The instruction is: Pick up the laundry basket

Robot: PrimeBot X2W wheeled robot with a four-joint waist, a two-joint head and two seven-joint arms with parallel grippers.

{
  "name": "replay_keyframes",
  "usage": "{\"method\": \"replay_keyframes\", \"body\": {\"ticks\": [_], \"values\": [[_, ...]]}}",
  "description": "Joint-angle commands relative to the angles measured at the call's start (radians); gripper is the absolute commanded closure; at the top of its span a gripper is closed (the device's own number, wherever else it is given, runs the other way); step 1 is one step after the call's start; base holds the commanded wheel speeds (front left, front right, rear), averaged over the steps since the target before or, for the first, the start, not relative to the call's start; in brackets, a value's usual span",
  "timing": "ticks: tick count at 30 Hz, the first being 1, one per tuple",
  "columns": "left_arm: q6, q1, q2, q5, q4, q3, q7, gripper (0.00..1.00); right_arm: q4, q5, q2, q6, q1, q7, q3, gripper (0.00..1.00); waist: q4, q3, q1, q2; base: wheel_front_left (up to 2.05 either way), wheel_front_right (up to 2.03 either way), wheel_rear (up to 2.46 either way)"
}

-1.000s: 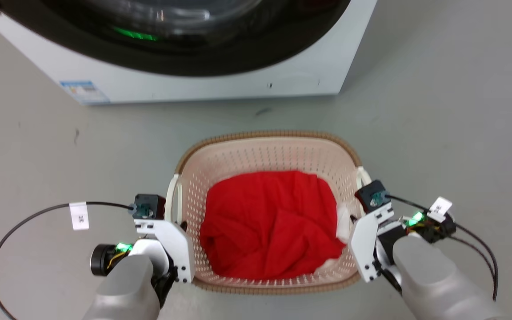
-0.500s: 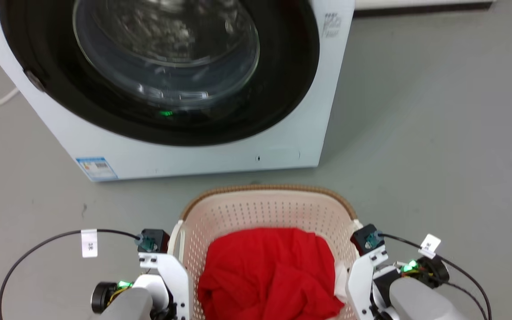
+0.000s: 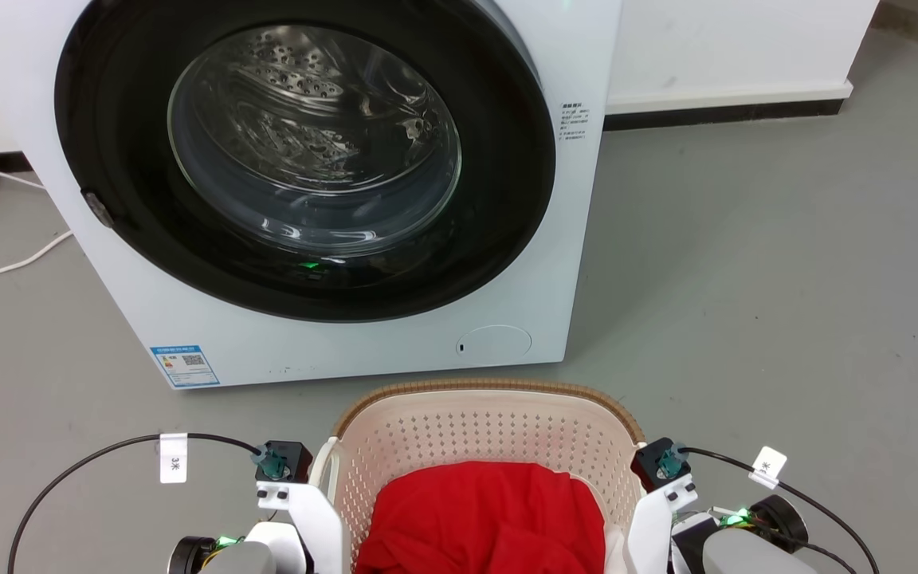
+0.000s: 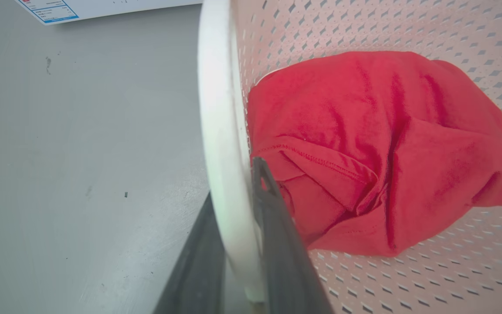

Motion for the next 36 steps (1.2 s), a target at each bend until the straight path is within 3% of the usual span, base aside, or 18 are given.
{"method": "replay_keyframes", "body": {"ticks": [1,36], "values": [[0.003,0.002,0.016,-0.006,-0.010,-0.007,-0.005,1.00,-0.009,0.007,-0.003,0.014,0.021,0.004,0.019,1.00,-0.001,-0.006,0.0002,-0.0001,0.00,0.00,0.00],[0.003,0.007,0.034,-0.133,0.011,-0.114,-0.027,1.00,0.030,0.184,-0.019,0.014,-0.002,-0.035,0.189,1.00,0.005,-0.027,0.0002,-0.0001,0.00,0.00,0.00]]}}
